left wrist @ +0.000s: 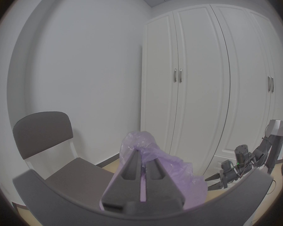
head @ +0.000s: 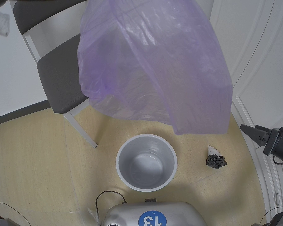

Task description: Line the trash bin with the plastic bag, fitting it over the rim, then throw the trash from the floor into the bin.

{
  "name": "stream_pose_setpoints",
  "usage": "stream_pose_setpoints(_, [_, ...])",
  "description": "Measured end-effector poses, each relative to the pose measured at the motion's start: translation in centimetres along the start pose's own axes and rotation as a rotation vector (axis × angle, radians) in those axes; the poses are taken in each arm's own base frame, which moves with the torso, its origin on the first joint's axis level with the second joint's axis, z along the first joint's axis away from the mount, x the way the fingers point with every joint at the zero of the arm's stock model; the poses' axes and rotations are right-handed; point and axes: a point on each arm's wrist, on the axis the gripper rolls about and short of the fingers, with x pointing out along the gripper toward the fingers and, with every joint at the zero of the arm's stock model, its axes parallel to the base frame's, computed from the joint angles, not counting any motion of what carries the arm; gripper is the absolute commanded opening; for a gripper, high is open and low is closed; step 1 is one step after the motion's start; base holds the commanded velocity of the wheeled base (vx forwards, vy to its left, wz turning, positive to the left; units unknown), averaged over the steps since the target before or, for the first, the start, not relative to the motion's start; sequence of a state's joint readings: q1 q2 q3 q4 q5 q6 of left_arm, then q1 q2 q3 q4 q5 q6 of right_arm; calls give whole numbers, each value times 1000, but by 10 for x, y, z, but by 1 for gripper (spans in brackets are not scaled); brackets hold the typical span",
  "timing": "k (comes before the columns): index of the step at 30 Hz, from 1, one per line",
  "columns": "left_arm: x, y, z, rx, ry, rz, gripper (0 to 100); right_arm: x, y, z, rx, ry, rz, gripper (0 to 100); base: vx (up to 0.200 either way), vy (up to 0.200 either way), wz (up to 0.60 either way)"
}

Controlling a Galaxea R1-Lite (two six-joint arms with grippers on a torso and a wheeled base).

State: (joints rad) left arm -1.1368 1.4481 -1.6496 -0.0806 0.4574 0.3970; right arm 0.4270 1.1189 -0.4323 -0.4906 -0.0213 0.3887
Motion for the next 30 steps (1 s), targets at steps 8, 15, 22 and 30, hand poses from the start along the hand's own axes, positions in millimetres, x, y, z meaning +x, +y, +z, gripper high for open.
stream_pose_setpoints(8, [-3, -7, 6, -15, -19, -37, 0, 21, 4, 1, 124, -22, 41, 100, 0, 0, 0])
stream_pose_setpoints(15, [-7, -12, 10, -27, -34, -64, 0, 32, 5, 0, 212, -14, 77, 100, 0, 0, 0])
stream_pose_setpoints(22, [-12, -15, 16, -42, -54, -91, 0, 38, 6, 2, 294, -19, 118, 100, 0, 0, 0])
stream_pose_setpoints(30, [-15, -15, 20, -51, -69, -105, 0, 42, 6, -1, 356, -44, 262, 100, 0, 0, 0])
